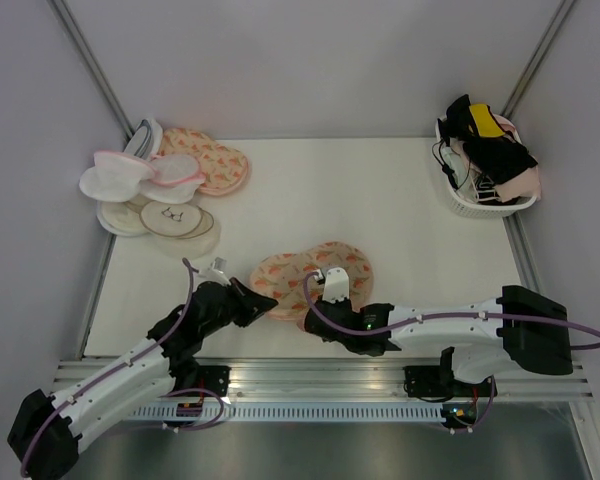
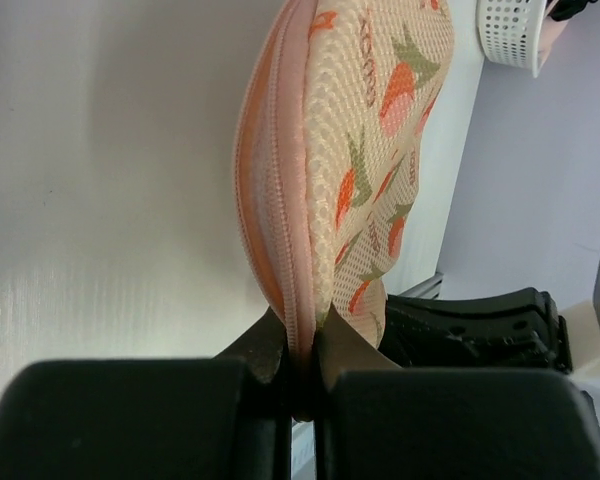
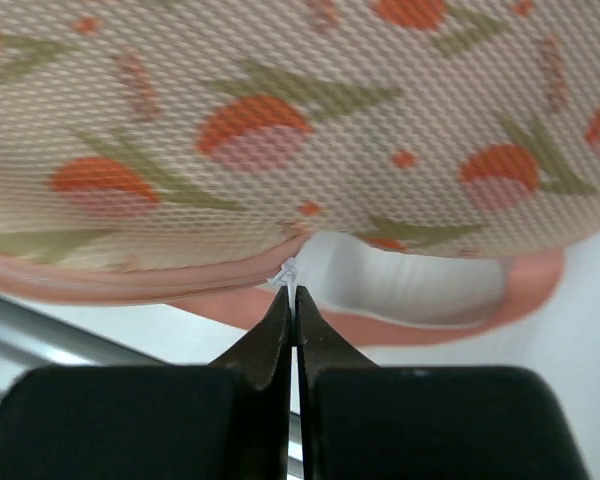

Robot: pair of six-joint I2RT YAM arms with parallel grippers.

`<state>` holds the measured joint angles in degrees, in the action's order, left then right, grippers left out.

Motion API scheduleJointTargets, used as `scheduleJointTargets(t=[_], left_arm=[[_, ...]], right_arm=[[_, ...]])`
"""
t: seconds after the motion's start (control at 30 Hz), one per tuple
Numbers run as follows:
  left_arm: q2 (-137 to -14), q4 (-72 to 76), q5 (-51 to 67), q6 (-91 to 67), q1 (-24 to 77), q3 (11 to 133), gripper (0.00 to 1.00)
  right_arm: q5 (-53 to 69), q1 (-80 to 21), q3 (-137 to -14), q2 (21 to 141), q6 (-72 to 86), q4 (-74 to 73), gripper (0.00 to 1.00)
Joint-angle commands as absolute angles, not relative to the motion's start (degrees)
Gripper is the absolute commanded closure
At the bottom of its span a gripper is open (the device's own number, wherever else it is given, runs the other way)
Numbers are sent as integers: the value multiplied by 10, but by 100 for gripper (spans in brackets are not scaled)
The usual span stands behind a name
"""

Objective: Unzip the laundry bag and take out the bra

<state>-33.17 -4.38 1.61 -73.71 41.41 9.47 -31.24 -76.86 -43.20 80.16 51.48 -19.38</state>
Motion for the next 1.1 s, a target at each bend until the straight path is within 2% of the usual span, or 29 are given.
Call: scheduleJointTargets(t=[0.0, 0.27, 0.37, 0.5, 0.53, 0.57, 0.6, 0.63, 0.7, 0.73, 0.93, 1.07], left_arm=[[-361, -40, 11, -671, 408, 134, 98], [-453, -4, 48, -585, 345, 209, 98], [-516, 66, 88, -537, 319, 241, 98], [-646, 135, 162, -484, 307, 314, 98], [-703, 139, 186, -476, 306, 349, 93], [-727, 141, 195, -470, 306, 365, 84], [-747, 148, 201, -469, 306, 377, 49], [-778, 146, 196, -470, 306, 392, 31], [-789, 140, 178, -484, 305, 395, 8], [-784, 137, 171, -489, 305, 385, 1], [-702, 47, 126, -548, 307, 317, 0], [-595, 54, 140, -619, 335, 234, 0]], right_arm=[[-388, -757, -403, 785, 553, -301, 100], [-400, -755, -386, 758, 567, -327, 100], [-403, -754, -384, 741, 563, -336, 99], [-367, -755, -367, 701, 523, -273, 99], [-358, -755, -360, 685, 519, -262, 100], [-359, -755, -359, 679, 519, -256, 99], [-363, -755, -359, 675, 517, -252, 100], [-367, -755, -360, 671, 519, -255, 100], [-370, -754, -365, 673, 517, -254, 100], [-370, -754, -366, 678, 514, -253, 100], [-348, -755, -367, 699, 494, -208, 100], [-281, -751, -355, 700, 467, -95, 100]])
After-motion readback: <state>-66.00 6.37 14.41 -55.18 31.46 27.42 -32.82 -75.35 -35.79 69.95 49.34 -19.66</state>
